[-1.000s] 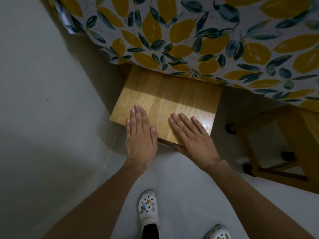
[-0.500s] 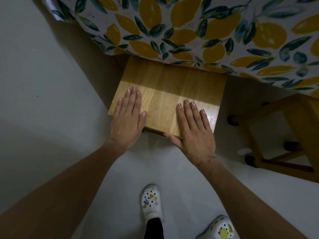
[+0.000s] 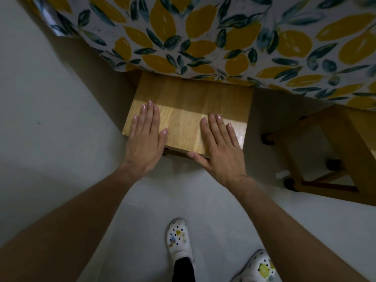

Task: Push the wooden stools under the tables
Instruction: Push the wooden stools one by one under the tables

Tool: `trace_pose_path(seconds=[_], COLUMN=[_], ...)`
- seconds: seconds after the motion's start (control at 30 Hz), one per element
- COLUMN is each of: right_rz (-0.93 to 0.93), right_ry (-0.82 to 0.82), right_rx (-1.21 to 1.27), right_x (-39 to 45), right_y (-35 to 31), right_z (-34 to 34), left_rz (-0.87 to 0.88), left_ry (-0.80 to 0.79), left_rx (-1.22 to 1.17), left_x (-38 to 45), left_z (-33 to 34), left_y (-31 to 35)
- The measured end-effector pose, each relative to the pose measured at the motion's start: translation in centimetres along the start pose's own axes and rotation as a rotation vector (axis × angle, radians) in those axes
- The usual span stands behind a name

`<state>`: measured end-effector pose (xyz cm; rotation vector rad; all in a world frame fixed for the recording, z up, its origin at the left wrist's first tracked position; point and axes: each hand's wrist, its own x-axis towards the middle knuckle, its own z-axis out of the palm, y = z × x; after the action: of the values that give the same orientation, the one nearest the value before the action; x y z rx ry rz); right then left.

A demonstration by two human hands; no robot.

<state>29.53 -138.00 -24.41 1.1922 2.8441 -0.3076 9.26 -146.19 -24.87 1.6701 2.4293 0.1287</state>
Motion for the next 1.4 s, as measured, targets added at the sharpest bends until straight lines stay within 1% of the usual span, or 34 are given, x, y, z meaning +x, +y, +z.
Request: trace_pose_path(seconds=[0.07, 0.13, 0.23, 0.4, 0.47, 0.6, 0.7, 0.77, 0.9, 1.03, 1.27, 1.4], right_rz=[0.021, 0.083, 0.224, 0.464, 0.539, 0.672, 0.664, 0.634, 0.576, 0.556, 0.48, 0.43], right_ry=[0.009, 0.053, 0.132, 0.272, 0.306, 0.309, 0.329, 0.324, 0.297, 0.285, 0.236, 0.24], right_rx=[0.06, 0.099, 0.147, 0.083, 0.029, -0.032, -0.09, -0.126, -0.085, -0.059, -0.067, -0.047], right_x=[-0.3, -1.1, -3.3, -8.8, -11.3, -15.7, -17.5, -18.0, -18.5, -18.5, -19.4, -20.3], right_y=[0.3, 1.2, 4.3, 13.5, 17.9, 26.4, 31.3, 33.6, 35.4, 35.3, 36.4, 37.3], right_z=[-0.6, -1.4, -2.5, -3.8, -4.3, -4.7, -4.3, -3.7, -2.9, -2.9, -3.4, -3.4], left_rz=[-0.027, -0.01, 0.129, 0.38, 0.434, 0.49, 0.539, 0.553, 0.584, 0.541, 0.514, 0.476], left_ry=[-0.012, -0.012, -0.029, -0.085, -0.091, -0.075, -0.039, -0.052, -0.055, -0.021, -0.033, -0.044], left_rx=[-0.051, -0.111, -0.13, -0.126, -0.12, -0.116, -0.097, -0.111, -0.11, -0.124, -0.102, -0.066], left_x=[0.0, 0.0, 0.1, 0.5, 0.7, 1.1, 2.0, 3.5, 6.4, 7.2, 6.7, 5.8], left_z=[-0.3, -0.7, -1.3, -1.0, -0.2, 2.2, 4.3, 5.6, 7.5, 7.7, 7.3, 7.7], left_y=[0.5, 1.8, 5.7, 15.9, 20.5, 30.2, 37.0, 41.0, 46.2, 47.1, 48.0, 48.6])
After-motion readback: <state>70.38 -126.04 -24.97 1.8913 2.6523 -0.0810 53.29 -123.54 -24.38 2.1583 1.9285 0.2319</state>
